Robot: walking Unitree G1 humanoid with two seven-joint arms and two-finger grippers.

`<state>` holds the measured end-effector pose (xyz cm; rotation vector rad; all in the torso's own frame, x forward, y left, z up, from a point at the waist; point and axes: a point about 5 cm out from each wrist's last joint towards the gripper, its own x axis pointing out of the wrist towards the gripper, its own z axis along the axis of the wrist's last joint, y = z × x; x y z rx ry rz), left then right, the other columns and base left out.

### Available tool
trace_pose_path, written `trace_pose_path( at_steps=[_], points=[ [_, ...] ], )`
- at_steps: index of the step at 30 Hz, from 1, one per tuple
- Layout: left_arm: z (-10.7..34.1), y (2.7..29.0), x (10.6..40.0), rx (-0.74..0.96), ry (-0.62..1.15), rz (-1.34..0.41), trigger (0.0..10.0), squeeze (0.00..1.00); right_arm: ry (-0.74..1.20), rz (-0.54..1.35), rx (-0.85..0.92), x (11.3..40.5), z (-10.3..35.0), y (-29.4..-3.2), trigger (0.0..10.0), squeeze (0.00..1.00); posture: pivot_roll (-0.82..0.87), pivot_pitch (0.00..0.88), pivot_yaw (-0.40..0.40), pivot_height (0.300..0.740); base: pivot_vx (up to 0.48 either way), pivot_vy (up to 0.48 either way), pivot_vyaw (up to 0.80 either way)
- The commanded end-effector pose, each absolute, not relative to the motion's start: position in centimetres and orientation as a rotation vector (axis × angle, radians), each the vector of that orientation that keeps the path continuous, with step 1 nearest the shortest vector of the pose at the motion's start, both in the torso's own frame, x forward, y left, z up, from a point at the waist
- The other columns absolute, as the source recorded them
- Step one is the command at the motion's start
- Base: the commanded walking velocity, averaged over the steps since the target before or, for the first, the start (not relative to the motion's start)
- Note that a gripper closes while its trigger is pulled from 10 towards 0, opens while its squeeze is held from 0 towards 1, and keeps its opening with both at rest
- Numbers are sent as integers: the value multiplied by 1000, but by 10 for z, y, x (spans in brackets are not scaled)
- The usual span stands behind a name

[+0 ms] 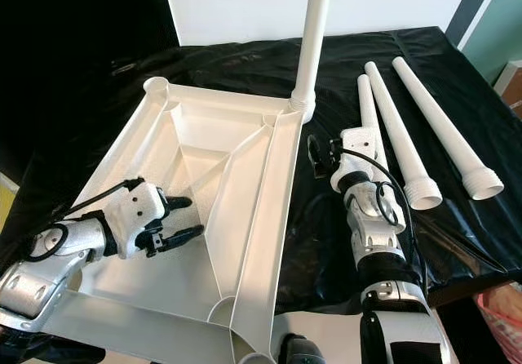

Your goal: Building children table

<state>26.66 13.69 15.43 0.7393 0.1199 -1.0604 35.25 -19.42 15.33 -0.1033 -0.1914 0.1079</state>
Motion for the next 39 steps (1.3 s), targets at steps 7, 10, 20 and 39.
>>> trace_pose_path(
  at_steps=[7, 10, 20, 39],
  points=[
    [136, 142, 289, 863, 173, -917, 10000, 0, -182, 105, -84, 351, 151, -193, 10000, 0, -10, 137, 53, 740, 0, 0, 0],
    [134, 136, 304, 881, 158, -854, 10000, 0, -185, 106, -81, 350, 152, -192, 10000, 0, -20, 136, 57, 740, 0, 0, 0],
    [156, 127, 344, 794, 37, -592, 10000, 0, -189, 87, -81, 347, 152, -197, 10000, 0, -35, 135, 67, 740, 0, 0, 0],
    [187, 118, 280, 322, -97, -1084, 10000, 0, -171, 88, -87, 341, 147, -197, 10000, 0, -21, 125, 70, 740, 0, 0, 0]
  ],
)
